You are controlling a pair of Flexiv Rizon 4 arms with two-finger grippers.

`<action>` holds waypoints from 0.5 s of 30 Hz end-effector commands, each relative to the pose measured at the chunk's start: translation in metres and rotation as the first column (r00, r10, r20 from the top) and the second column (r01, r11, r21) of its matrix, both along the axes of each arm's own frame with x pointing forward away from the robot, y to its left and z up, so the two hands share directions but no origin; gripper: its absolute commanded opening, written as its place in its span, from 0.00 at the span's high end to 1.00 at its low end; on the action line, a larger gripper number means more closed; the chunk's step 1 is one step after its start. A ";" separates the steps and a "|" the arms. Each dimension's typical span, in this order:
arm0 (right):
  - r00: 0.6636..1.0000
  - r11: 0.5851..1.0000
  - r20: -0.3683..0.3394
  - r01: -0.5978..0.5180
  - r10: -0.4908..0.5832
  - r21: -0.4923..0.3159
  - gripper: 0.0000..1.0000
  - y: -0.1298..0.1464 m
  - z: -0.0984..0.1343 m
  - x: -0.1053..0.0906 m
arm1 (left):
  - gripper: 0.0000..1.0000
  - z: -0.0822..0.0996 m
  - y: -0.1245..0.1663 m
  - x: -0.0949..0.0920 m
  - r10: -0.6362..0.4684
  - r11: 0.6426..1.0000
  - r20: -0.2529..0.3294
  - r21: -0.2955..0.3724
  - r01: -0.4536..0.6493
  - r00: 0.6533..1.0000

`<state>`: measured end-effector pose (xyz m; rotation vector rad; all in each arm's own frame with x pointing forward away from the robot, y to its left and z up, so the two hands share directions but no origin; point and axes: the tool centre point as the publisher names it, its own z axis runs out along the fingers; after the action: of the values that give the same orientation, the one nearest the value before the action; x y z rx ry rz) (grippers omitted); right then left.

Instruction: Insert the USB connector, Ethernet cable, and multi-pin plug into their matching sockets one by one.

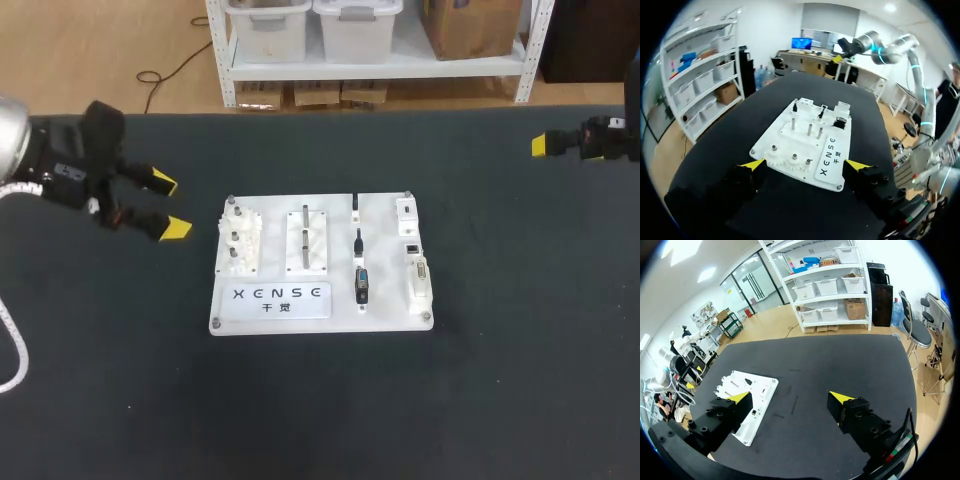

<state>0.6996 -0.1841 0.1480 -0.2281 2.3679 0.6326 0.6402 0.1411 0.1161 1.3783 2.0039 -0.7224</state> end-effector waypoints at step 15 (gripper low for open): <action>1.000 1.000 -0.001 0.001 -0.001 -0.002 0.00 0.000 0.000 0.000 | 0.00 -0.004 -0.017 0.007 -0.216 0.974 -0.024 -0.077 0.213 0.976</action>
<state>0.6996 -0.1840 0.1480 -0.2281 2.3679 0.6326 0.6446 0.1238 0.1130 1.5515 1.8543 -0.8946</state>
